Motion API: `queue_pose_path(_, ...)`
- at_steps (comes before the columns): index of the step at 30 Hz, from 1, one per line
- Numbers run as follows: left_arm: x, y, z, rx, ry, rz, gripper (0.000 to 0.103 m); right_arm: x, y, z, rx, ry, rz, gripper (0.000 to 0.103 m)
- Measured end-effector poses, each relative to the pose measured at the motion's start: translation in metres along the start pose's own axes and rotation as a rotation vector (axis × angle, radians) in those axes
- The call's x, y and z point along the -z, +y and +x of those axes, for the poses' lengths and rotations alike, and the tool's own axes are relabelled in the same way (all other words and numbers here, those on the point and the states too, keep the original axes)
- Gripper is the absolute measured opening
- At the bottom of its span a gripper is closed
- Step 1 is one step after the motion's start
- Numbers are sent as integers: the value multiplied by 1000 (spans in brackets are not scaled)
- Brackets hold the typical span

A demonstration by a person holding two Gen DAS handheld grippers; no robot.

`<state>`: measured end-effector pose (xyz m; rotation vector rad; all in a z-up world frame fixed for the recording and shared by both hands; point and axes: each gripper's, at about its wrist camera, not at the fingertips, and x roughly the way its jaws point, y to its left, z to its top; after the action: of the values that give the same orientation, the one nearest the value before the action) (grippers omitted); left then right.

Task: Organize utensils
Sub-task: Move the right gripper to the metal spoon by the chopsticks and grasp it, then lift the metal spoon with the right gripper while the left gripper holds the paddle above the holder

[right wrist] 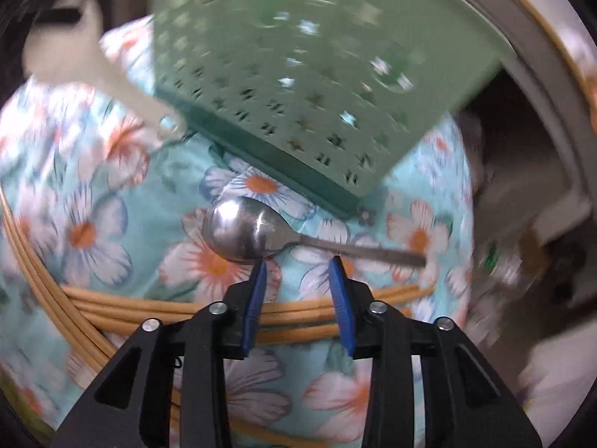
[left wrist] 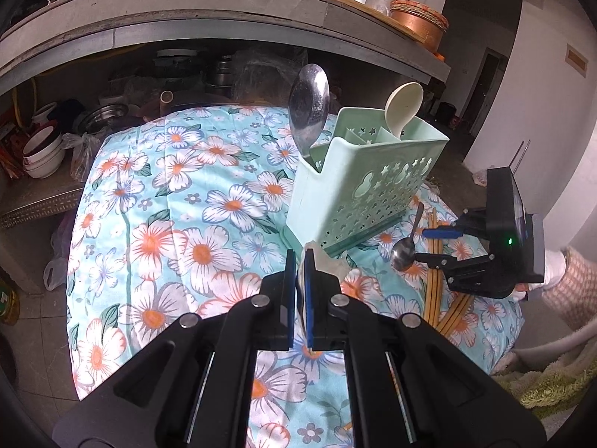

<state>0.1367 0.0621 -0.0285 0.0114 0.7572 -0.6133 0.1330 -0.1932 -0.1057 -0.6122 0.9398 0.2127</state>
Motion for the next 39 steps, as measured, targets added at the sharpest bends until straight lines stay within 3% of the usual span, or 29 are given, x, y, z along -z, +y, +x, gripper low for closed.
queue_pose_path(7,2,4,-1,-9,-2,-18,3,-1,24,-2,61,-37,-297,40)
queue_pose_path(18,2,10,2,-11,2,-41,3,-8,71,-16,110,-150,-400,40)
queue_pose_path(22,3,11,1,-10,-3,-46,3,-17,71,-15,98,-160,-365,28)
queue_pose_path(28,2,8,-4,-15,-20,-36,3,-33,74,-16,150,-204,-316,14)
queue_pose_path(39,-9,-13,-34,-36,-135,24,3,-45,35,-74,199,-342,-32,7)
